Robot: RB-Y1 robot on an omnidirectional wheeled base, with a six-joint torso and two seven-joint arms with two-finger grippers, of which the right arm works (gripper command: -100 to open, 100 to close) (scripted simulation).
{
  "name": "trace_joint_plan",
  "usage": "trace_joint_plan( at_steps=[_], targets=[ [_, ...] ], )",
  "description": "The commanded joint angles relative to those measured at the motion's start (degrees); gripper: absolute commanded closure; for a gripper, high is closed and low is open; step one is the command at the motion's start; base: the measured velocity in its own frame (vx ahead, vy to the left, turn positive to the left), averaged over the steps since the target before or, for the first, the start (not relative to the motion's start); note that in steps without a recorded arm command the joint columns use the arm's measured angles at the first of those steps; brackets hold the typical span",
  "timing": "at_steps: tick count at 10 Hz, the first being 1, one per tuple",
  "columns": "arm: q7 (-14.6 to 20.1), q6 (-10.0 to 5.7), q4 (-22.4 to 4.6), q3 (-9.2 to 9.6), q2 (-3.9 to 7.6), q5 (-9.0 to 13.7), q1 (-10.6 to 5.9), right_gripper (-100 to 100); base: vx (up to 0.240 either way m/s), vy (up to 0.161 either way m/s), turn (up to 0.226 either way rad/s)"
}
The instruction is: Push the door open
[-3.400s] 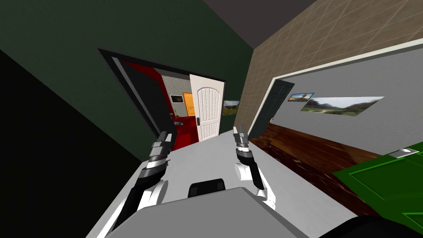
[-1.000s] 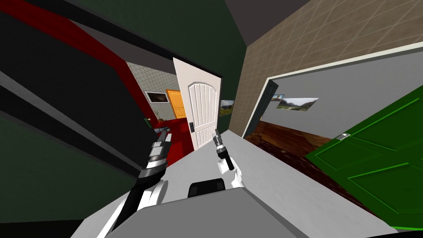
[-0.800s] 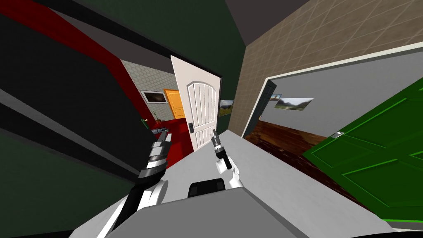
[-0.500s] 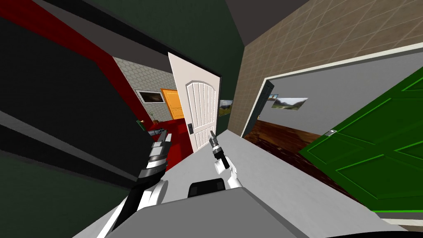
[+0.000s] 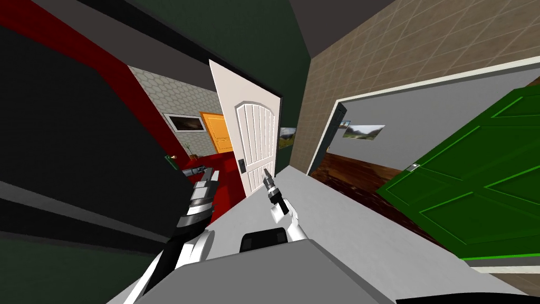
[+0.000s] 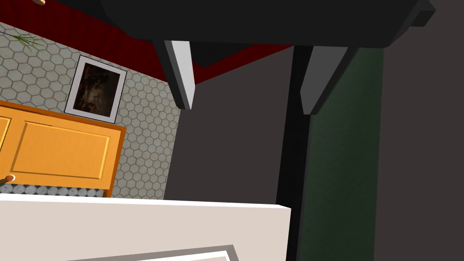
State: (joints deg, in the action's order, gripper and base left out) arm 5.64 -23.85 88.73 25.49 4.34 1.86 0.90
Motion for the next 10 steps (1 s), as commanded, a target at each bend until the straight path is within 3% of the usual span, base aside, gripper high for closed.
trace_joint_plan(
  at_steps=[1,10],
  targets=[
    [0.46,0.01,-2.25,1.12,0.01,0.01,-1.25,-100,0.053,0.059,-0.102],
    [2.75,1.89,-15.18,9.16,-0.79,-0.25,-8.99,-100,0.091,0.087,-0.102]
  ],
)
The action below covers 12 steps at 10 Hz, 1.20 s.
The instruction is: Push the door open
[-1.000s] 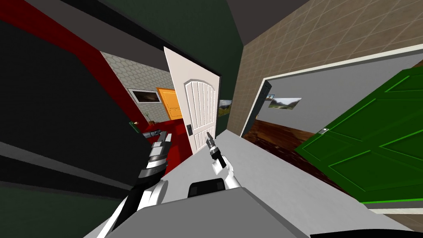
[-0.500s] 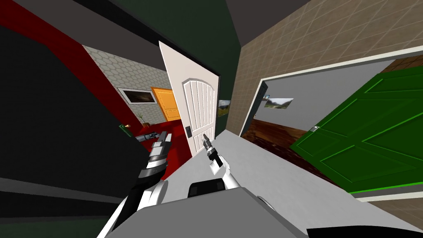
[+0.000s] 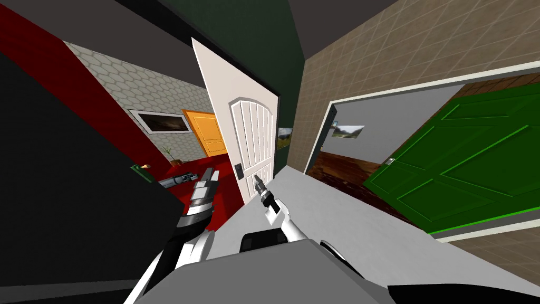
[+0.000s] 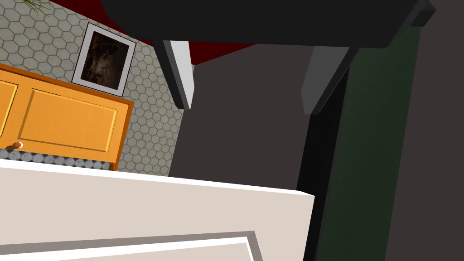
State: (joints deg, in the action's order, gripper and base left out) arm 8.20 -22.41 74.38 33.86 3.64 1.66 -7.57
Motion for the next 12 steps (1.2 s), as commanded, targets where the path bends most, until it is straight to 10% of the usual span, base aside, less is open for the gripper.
trace_joint_plan(
  at_steps=[1,12],
  targets=[
    [0.38,0.61,-1.9,1.47,-0.17,-0.07,-1.17,-100,0.116,0.1,-0.085],
    [2.14,2.05,-11.8,7.62,-1.37,-0.27,-7.1,-100,0.081,0.077,-0.066]
  ],
)
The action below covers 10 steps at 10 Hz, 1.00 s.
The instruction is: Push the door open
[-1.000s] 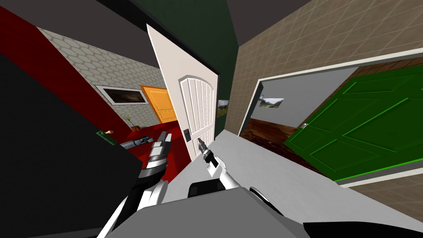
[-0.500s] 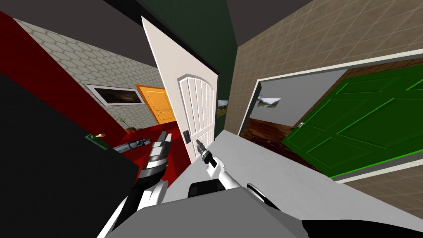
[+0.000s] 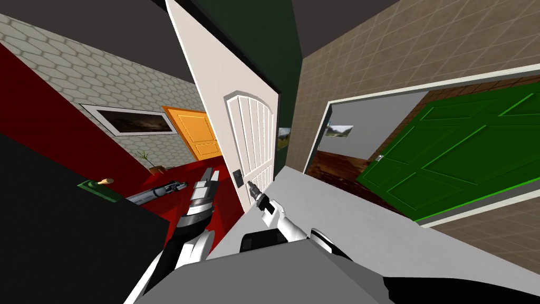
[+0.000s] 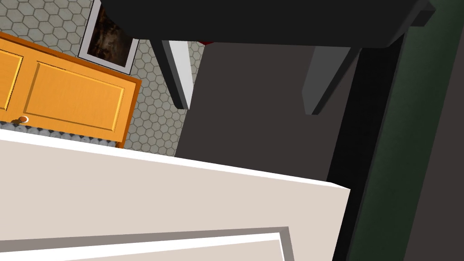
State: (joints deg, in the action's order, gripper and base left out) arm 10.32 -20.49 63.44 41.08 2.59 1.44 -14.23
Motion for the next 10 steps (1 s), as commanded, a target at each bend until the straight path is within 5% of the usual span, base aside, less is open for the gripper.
trace_joint_plan(
  at_steps=[1,6,10],
  targets=[
    [0.19,0.26,-1.8,0.98,-0.47,-0.07,-0.99,-100,0.136,0.109,-0.061],
    [0.07,0.12,-3.16,0.64,0.37,-0.12,-1.51,-100,0.115,0.102,0.003],
    [-0.29,0.09,-4.08,-0.14,-0.57,-0.21,-1.76,-100,0.13,0.15,0.027]
  ],
)
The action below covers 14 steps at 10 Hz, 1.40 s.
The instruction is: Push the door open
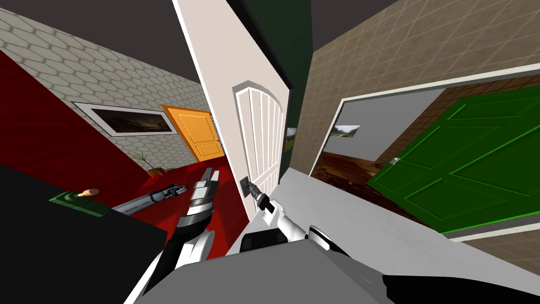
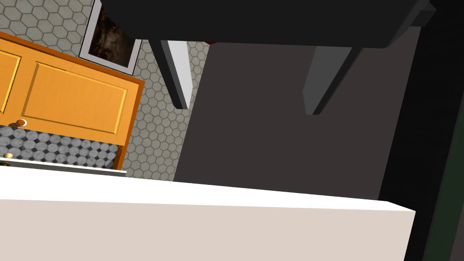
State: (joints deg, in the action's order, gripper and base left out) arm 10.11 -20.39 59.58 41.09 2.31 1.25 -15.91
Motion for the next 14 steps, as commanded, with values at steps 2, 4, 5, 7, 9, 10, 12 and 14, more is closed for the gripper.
trace_joint_plan(
  at_steps=[2,4,5,7,9,10,12,14],
  targets=[
    [-0.26,-0.02,-0.67,-0.54,-1.65,-0.06,-0.2,-100,0.147,0.133,0.032],
    [-0.17,-0.01,-0.33,-0.38,-1.09,-0.04,-0.07,100,0.026,0.025,-0.003],
    [-0.17,-0.01,-0.33,-0.38,-1.09,-0.04,-0.07,100,-0.024,-0.024,0.007],
    [-0.17,-0.01,-0.33,-0.38,-1.09,-0.04,-0.07,100,-0.006,-0.007,0.009],
    [-0.17,-0.01,-0.33,-0.38,-1.09,-0.04,-0.07,100,0.0,0.0,0.0],
    [-0.01,0.15,0.08,-1.02,-0.57,-0.69,0.27,100,0.036,0.112,-0.087],
    [0.15,0.27,0.41,-1.54,-0.16,-1.26,0.68,100,0.066,0.16,-0.092],
    [0.34,0.4,0.82,-2.19,0.25,-1.96,1.18,100,0.092,0.153,-0.061]
  ],
)
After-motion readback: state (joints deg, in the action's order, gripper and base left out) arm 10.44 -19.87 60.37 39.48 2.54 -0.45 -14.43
